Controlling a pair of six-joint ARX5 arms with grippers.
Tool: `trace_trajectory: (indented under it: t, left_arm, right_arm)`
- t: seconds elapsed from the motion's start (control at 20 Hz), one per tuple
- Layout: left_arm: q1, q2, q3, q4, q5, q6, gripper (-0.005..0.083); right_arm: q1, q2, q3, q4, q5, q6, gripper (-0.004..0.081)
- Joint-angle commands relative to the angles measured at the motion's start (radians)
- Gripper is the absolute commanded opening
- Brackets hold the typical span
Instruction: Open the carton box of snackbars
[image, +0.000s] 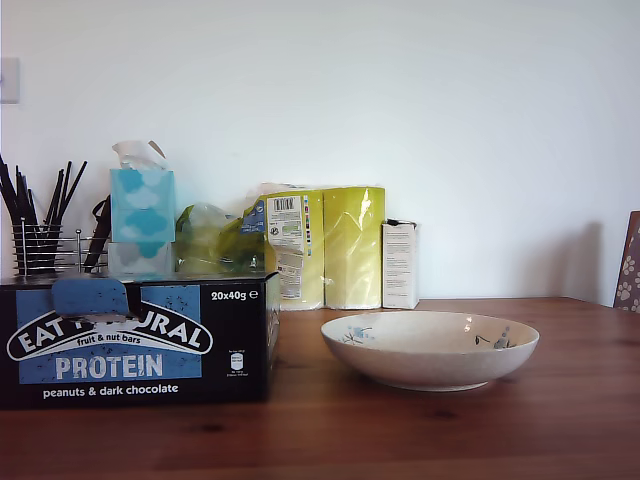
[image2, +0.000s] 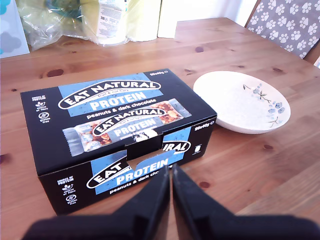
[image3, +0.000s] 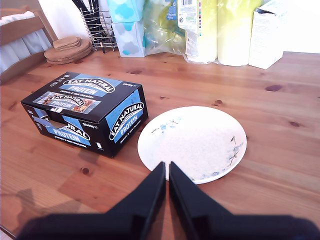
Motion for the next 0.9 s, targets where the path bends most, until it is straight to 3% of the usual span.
trace_trajectory:
  t: [0.0,0.45,0.7,0.85]
  left_arm:
    - [-0.003,-0.002,-0.010,0.013,0.020,-0.003,-0.0021]
    - [-0.003,0.001,0.007,0.009,0.037,0.008,-0.0021]
    - [-0.003,0.117,0.162,-0.105,0.045,0.188,-0.0021]
    - [-0.003,0.240,0.284,-0.217,0.026,0.354,-0.0021]
  right_arm:
    - [-0.002,-0.005,0.005,0.005,0.000,-0.006,-0.0013]
    - [-0.002,-0.002,0.006,0.007,0.000,-0.006,-0.0013]
    - [0.001,0.087,0.031,0.006,-0.047,-0.006,-0.0013]
    - [0.013,0.177,0.078,0.005,-0.084,-0.022,-0.0013]
